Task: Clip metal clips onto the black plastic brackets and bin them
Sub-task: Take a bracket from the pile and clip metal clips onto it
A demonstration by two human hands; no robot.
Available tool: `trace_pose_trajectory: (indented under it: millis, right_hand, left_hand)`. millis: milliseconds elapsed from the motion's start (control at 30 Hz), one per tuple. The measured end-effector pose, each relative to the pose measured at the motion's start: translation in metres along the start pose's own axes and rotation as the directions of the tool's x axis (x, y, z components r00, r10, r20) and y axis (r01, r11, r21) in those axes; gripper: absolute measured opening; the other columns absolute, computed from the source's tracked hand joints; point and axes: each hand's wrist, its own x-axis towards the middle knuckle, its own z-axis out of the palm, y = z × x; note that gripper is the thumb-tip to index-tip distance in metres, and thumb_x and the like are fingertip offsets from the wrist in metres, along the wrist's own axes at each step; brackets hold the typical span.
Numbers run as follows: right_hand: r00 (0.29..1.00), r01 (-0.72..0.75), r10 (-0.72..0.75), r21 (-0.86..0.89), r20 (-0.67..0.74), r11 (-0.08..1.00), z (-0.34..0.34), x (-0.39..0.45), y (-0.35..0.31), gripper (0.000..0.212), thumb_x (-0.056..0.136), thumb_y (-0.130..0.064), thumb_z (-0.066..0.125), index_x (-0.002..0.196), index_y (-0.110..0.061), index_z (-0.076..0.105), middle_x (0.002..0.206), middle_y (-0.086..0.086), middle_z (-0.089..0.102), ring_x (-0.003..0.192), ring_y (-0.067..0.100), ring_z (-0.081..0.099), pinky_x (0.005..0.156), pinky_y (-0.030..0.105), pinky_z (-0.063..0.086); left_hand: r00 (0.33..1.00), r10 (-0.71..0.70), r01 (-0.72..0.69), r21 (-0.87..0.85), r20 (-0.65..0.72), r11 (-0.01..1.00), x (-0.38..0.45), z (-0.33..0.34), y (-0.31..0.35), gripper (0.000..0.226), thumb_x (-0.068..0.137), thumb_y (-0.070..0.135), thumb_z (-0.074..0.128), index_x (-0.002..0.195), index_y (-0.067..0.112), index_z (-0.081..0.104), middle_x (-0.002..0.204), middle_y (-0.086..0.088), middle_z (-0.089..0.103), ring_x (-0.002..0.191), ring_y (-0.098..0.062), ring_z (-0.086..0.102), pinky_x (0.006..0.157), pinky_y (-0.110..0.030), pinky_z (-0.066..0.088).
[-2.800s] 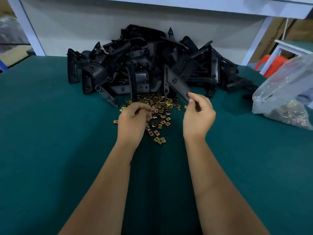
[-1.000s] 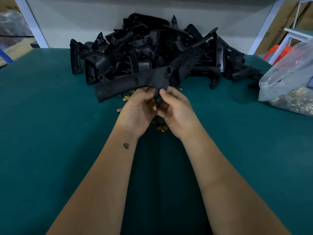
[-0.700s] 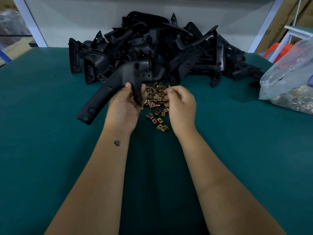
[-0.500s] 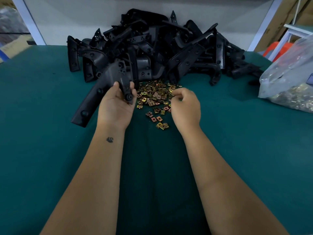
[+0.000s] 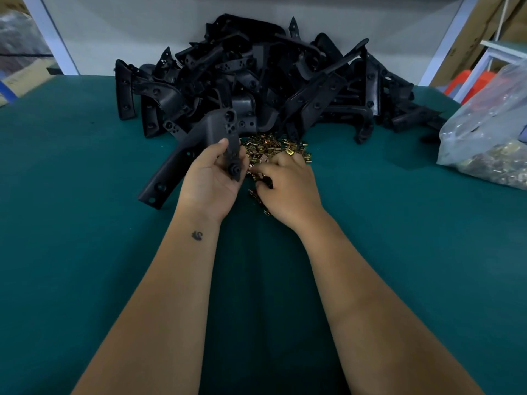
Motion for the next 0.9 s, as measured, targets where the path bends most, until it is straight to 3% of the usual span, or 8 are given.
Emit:
trace_pose_trajectory:
  millis: [100, 200, 500, 633, 700, 800, 900]
  right_hand:
    - [0.999, -0.017, 0.017, 0.005, -0.037, 1.0, -0.001, 0.0, 0.0, 0.032, 0.091, -0.022, 0.058, 0.122, -0.023, 0.068, 0.113, -0.002, 0.057, 0.112, 0.022, 0.04, 0.091, 0.032, 0.03]
    - [0.998, -0.041, 0.041, -0.001, -0.048, 0.999, 0.0, 0.001, 0.0, 0.03, 0.091, -0.023, 0.059, 0.119, -0.022, 0.069, 0.111, -0.002, 0.057, 0.112, 0.022, 0.041, 0.091, 0.031, 0.03]
    - [0.989, -0.114, 0.113, -0.003, -0.095, 0.994, -0.002, 0.001, 0.001, 0.023, 0.093, -0.024, 0.058, 0.114, -0.02, 0.068, 0.112, 0.003, 0.059, 0.114, 0.026, 0.046, 0.089, 0.033, 0.032]
    - [0.979, -0.077, 0.099, 0.125, -0.178, 0.989, -0.007, -0.002, -0.004, 0.011, 0.088, -0.025, 0.062, 0.09, -0.018, 0.071, 0.09, -0.002, 0.057, 0.098, 0.023, 0.051, 0.084, 0.035, 0.039]
    - [0.995, -0.009, 0.019, 0.1, -0.101, 0.995, -0.008, -0.004, -0.01, 0.016, 0.082, -0.033, 0.066, 0.077, -0.018, 0.068, 0.082, -0.004, 0.054, 0.093, 0.023, 0.051, 0.079, 0.035, 0.041]
    - [0.998, 0.047, -0.047, -0.002, 0.048, 0.999, -0.005, -0.003, -0.013, 0.02, 0.08, -0.037, 0.068, 0.077, -0.018, 0.064, 0.103, 0.006, 0.066, 0.106, 0.028, 0.052, 0.084, 0.034, 0.036]
    - [0.997, 0.063, -0.065, 0.042, 0.03, 0.997, -0.004, -0.003, -0.012, 0.016, 0.082, -0.031, 0.068, 0.081, -0.015, 0.066, 0.102, 0.007, 0.066, 0.104, 0.027, 0.053, 0.079, 0.032, 0.034]
  left_hand:
    - [1.0, -0.003, 0.003, 0.028, -0.01, 1.0, 0.0, 0.001, -0.001, 0.01, 0.098, 0.011, 0.054, 0.095, 0.008, 0.063, 0.079, -0.005, 0.069, 0.079, -0.016, 0.066, 0.082, -0.026, 0.057]
    - [0.999, -0.012, 0.014, 0.062, -0.032, 0.998, 0.001, 0.003, -0.003, 0.007, 0.098, 0.011, 0.054, 0.096, 0.009, 0.061, 0.089, -0.006, 0.063, 0.083, -0.017, 0.063, 0.083, -0.027, 0.055]
    - [0.998, -0.014, 0.02, 0.082, -0.068, 0.996, 0.0, 0.004, -0.005, 0.008, 0.099, 0.011, 0.053, 0.095, 0.01, 0.06, 0.092, -0.007, 0.061, 0.084, -0.017, 0.063, 0.084, -0.027, 0.054]
    - [0.996, -0.011, 0.016, 0.063, -0.084, 0.998, 0.001, 0.005, -0.005, 0.008, 0.099, 0.011, 0.053, 0.093, 0.01, 0.059, 0.095, -0.007, 0.06, 0.084, -0.017, 0.061, 0.083, -0.027, 0.054]
    - [0.996, -0.012, 0.017, 0.053, -0.093, 0.998, 0.001, 0.005, -0.005, 0.008, 0.099, 0.011, 0.053, 0.095, 0.01, 0.059, 0.096, -0.007, 0.059, 0.083, -0.016, 0.06, 0.079, -0.025, 0.054]
    - [0.995, -0.015, 0.02, 0.044, -0.103, 0.999, 0.001, 0.006, -0.005, 0.007, 0.099, 0.01, 0.053, 0.096, 0.009, 0.059, 0.096, -0.007, 0.059, 0.083, -0.016, 0.059, 0.08, -0.025, 0.052]
    - [0.994, -0.019, 0.023, 0.043, -0.108, 0.999, 0.001, 0.006, -0.006, 0.009, 0.099, 0.009, 0.052, 0.093, 0.009, 0.059, 0.094, -0.007, 0.06, 0.082, -0.016, 0.059, 0.08, -0.026, 0.051]
